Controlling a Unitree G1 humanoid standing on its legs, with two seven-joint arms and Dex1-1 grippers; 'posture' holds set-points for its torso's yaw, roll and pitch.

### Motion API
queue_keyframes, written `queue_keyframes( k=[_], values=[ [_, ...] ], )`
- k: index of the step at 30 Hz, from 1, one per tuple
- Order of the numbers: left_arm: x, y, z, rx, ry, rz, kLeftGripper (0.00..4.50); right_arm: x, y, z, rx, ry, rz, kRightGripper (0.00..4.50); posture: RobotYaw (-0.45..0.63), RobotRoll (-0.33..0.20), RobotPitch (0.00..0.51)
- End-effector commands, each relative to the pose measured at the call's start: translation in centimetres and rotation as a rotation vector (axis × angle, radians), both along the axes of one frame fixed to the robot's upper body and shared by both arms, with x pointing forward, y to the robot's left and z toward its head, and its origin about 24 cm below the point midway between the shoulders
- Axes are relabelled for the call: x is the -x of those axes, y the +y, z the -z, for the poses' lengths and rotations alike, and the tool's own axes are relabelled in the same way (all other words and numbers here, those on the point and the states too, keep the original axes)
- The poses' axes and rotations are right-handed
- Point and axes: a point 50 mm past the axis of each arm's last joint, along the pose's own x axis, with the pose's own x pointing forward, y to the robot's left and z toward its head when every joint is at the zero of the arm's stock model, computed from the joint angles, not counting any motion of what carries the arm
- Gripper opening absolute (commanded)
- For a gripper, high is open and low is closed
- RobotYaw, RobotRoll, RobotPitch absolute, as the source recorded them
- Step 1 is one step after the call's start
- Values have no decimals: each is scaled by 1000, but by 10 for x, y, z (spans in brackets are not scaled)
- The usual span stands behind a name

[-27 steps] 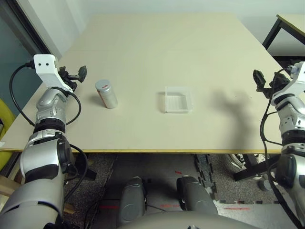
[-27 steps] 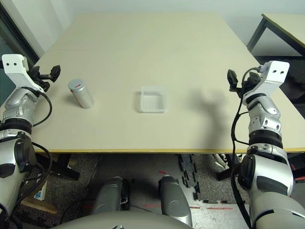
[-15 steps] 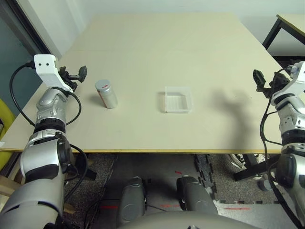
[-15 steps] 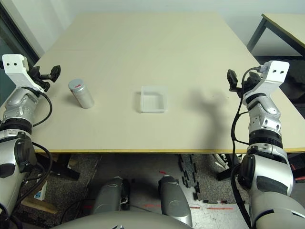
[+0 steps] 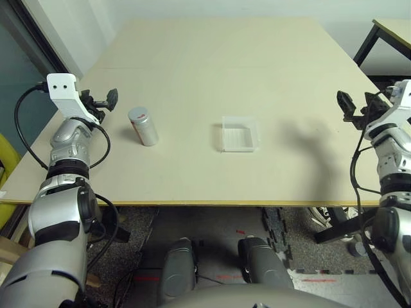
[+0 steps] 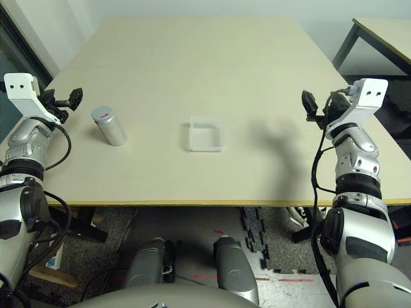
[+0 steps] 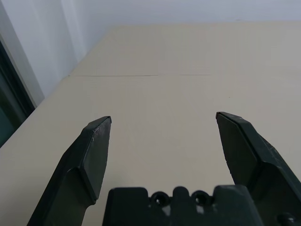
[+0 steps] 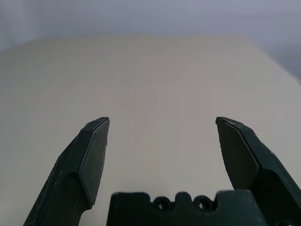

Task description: Pour the medicine from the bottle into the box.

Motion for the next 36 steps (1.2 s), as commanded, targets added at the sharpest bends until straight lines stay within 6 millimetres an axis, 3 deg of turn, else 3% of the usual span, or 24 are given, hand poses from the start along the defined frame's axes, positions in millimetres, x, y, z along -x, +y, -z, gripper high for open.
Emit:
queue_keyframes(
  k=[1, 6, 13, 20, 29, 36],
  values=[
    [-2, 0, -7, 1, -4, 16, 4467, 6, 16, -2, 30, 16, -172, 4500, -196, 0, 68],
    [-6, -4, -16, 9, -26, 48, 4467, 19, 44, 2, 138, 70, -459, 4500, -193, 0, 77],
    [-12, -17, -30, 13, -70, 136, 4467, 38, 69, 7, 233, 141, -752, 4500, -185, 0, 80],
    [-9, -36, -49, -19, -126, 290, 4467, 41, 79, 9, 291, 185, -846, 4500, -166, 0, 90],
    [33, -59, -55, -37, -151, 419, 4467, 38, 81, 18, 315, 202, -842, 4500, -135, 0, 97],
    [78, -59, -31, -76, -58, 354, 4467, 34, 82, 23, 323, 207, -836, 4500, -115, 0, 103]
  ],
)
